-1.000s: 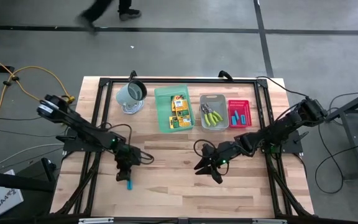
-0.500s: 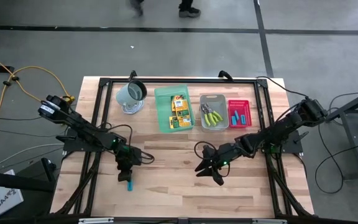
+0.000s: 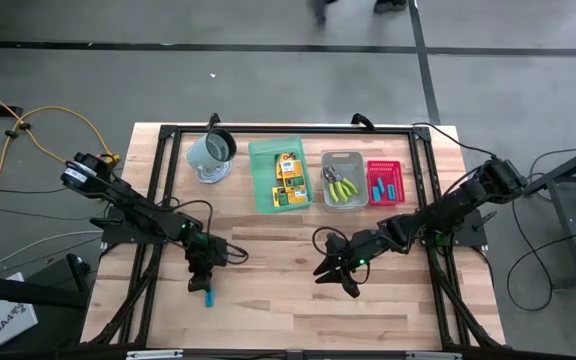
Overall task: Pick & Place School Supplies
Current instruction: Put the blue eraser into the red bin
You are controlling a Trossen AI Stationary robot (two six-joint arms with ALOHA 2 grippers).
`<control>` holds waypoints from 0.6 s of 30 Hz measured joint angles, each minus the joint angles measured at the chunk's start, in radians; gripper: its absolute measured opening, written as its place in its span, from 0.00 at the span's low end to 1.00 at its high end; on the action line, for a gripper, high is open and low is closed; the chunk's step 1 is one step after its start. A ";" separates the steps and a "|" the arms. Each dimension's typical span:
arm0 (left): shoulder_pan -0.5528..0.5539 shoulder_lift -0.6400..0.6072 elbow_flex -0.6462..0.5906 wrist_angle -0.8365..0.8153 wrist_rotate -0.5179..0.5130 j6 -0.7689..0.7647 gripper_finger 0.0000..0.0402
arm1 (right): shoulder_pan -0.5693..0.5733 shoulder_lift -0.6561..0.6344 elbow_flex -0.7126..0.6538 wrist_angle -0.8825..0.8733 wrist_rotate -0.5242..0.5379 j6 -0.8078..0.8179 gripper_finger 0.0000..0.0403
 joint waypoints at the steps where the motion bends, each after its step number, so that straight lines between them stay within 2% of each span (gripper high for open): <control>1: 0.000 0.000 0.000 0.000 0.000 0.000 0.04 | 0.000 0.000 0.000 0.000 0.000 0.000 0.26; 9: 0.000 0.000 -0.001 0.004 0.002 0.002 0.01 | 0.000 0.000 0.000 0.000 0.000 -0.002 0.26; 18: 0.000 0.003 -0.003 0.098 0.003 0.002 0.00 | 0.000 0.000 0.000 0.000 0.000 -0.002 0.26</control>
